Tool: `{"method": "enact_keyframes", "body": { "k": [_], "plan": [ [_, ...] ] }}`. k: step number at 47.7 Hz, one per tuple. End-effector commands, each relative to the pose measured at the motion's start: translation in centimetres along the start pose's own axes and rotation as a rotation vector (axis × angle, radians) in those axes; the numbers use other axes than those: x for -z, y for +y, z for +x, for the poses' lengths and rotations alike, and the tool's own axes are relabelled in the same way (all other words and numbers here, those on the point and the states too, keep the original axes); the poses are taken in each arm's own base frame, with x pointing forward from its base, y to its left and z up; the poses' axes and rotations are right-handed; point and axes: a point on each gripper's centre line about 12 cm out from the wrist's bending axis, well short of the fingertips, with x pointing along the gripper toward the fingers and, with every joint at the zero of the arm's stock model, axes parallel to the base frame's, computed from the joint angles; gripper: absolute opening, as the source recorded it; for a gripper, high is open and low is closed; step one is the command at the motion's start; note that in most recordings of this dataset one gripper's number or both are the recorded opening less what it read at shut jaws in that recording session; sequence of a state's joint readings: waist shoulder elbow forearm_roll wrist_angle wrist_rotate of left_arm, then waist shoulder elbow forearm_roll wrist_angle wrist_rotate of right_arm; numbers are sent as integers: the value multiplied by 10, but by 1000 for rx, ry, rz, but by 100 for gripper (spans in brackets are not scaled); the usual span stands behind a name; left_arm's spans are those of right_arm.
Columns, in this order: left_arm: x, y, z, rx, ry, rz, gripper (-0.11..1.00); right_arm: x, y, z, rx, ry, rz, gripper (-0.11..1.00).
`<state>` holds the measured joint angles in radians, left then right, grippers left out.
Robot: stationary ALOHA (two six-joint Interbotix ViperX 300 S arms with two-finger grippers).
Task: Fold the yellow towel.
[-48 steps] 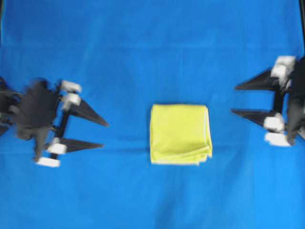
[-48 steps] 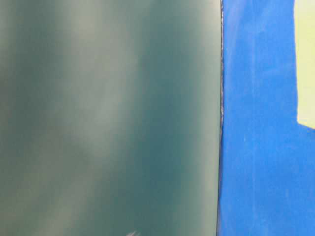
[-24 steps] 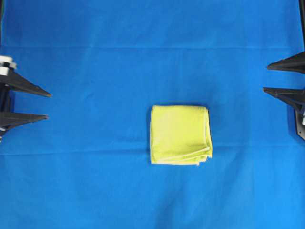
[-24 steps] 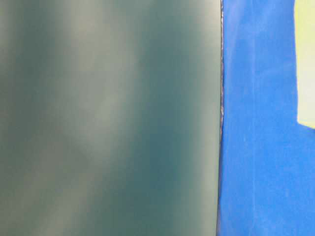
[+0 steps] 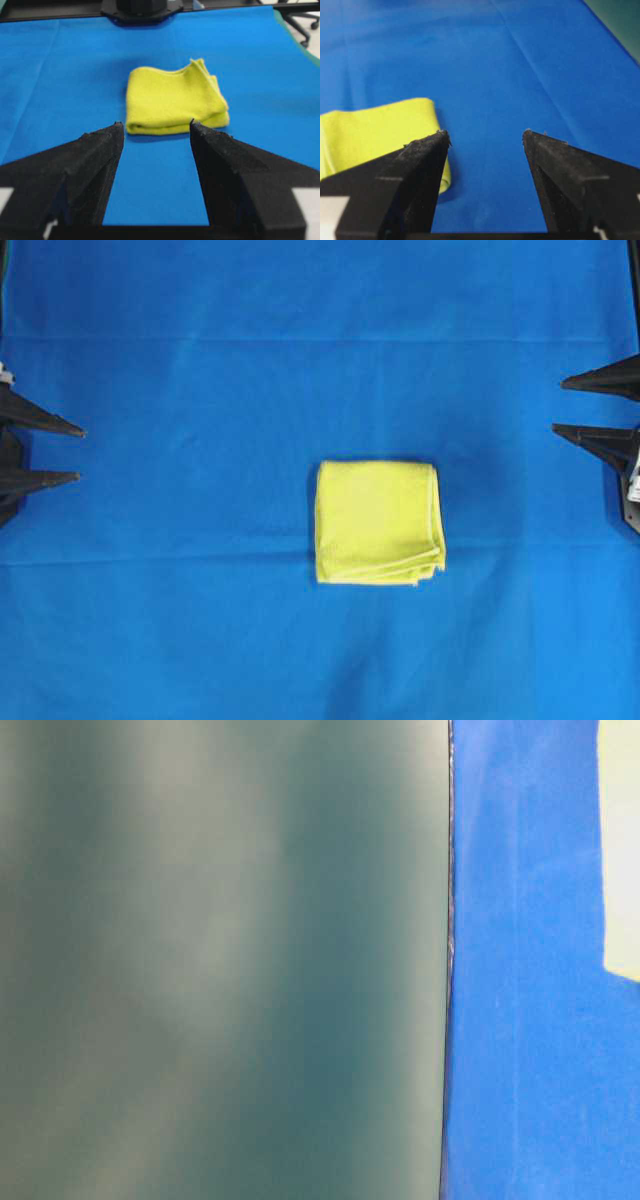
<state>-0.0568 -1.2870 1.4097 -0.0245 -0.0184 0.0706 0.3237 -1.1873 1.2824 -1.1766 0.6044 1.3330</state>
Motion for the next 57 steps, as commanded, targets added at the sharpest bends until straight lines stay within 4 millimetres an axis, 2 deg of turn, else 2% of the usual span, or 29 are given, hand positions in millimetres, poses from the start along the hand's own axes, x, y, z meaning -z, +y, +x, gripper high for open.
{"method": "enact_keyframes", "body": {
  "k": [1, 57],
  "plan": [
    [-4, 1, 1, -5, -7, -5, 53, -4, 3, 1, -15, -8, -5, 63],
    [-3, 1, 1, -4, 3, -7, 53, -4, 5, 2, -26, -5, -4, 63]
  ]
}}
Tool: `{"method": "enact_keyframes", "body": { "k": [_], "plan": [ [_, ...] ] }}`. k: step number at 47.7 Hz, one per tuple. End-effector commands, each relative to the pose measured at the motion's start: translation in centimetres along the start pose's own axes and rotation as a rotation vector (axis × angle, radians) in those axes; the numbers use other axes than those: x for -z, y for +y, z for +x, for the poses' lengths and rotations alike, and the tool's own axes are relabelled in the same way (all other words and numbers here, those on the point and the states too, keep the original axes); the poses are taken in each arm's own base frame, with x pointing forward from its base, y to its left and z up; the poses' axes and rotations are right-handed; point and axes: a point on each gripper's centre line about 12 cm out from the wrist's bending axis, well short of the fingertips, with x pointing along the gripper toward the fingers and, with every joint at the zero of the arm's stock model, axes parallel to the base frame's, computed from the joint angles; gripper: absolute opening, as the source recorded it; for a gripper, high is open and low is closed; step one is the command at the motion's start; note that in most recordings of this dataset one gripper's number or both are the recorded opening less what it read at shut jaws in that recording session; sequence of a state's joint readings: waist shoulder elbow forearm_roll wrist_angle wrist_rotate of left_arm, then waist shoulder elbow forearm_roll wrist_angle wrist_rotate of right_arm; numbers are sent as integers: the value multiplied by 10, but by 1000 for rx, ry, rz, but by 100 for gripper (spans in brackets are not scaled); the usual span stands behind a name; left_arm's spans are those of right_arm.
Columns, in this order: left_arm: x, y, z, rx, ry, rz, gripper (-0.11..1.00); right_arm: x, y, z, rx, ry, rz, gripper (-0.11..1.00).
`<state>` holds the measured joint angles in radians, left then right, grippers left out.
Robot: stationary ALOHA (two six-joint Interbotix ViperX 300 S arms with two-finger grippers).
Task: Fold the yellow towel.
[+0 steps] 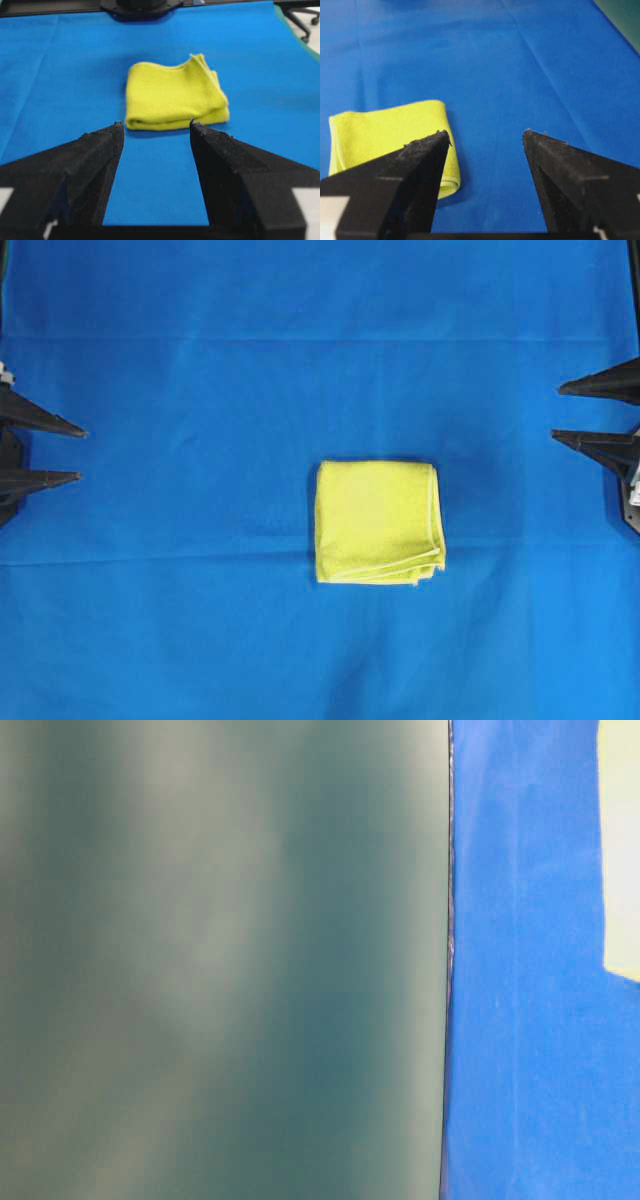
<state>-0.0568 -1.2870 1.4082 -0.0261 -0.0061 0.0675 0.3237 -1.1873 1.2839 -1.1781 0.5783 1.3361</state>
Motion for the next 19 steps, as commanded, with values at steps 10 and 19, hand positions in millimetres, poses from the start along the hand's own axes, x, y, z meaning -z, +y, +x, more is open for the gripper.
{"method": "enact_keyframes", "body": {
  "k": [10, 19],
  "plan": [
    [-4, 1, 1, -5, -6, -2, 53, 0, 2, 3, -3, 10, -11, 63],
    [-4, 1, 1, -3, -6, -3, 53, 1, 5, 4, -22, 16, -17, 63]
  ]
}}
